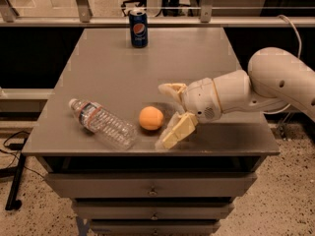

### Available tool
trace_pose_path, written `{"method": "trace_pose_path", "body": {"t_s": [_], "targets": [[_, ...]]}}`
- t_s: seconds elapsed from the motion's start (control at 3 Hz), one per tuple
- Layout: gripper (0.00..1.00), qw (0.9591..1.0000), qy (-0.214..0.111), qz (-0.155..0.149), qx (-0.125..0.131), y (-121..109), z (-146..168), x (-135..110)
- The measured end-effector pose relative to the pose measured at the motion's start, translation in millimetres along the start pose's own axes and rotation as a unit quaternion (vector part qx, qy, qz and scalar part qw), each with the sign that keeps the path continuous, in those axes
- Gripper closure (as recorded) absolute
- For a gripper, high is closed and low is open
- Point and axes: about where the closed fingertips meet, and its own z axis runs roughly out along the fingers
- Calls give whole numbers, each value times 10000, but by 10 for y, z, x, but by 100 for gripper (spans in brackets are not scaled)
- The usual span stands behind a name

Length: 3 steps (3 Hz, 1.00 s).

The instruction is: Move orange near water bottle

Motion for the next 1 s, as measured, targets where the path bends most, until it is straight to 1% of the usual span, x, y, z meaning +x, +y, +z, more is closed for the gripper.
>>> {"method": "trace_pose_path", "body": {"t_s": [0.33,0.67,1.0], "targets": [[0,9998,3,31,185,-75,-92,15],[0,9972,-60,103,741,-290,-442,39],[0,9900,-104,111,1402,-533,-918,51]]}}
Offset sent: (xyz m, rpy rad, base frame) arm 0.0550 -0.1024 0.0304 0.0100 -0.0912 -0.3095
